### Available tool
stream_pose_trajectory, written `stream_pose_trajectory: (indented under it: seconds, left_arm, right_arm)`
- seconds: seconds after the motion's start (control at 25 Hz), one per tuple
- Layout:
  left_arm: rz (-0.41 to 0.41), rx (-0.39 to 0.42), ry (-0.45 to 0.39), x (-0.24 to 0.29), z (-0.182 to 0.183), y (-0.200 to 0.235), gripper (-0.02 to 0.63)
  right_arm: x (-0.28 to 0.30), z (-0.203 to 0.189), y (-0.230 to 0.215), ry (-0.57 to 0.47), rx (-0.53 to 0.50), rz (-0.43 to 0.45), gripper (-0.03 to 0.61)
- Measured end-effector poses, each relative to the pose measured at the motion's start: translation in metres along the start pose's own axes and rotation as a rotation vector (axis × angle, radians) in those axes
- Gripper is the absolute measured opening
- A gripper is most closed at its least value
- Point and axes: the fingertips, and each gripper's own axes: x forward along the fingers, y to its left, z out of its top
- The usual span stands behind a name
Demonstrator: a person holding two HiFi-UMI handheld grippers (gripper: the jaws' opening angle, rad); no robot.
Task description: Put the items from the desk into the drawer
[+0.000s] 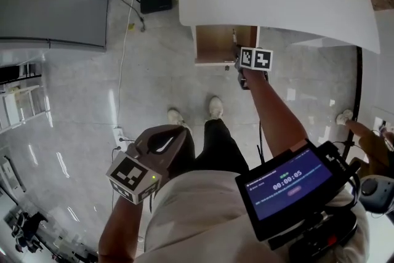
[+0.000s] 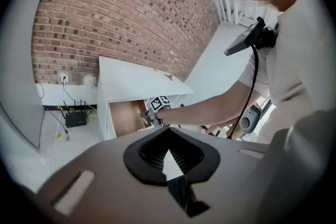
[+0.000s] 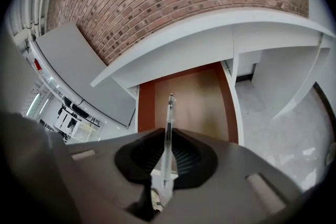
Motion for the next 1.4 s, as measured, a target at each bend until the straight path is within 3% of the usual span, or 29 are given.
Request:
stream_pose_trajectory:
  seconds: [0.68, 1.12, 1.4]
  left_arm:
    - [0.088, -0.047, -0.042, 0.026, 0.012, 0.007, 0.008]
    - [0.097, -0.117, -0.043, 0.052, -0.010, 0.012, 0.008]
    - [0.121, -0.137, -0.052, 0.050, -0.020, 0.020, 0.008]
  right_arm:
    - [0.069, 0.011, -0.031, 0.047, 0.062, -0.029, 0.044]
    - [0.117, 0.011, -0.055, 0.090, 0.032, -0.048, 0.044]
    - [0.134, -0.004, -0.053, 0.145, 0.062, -0.006, 0.048]
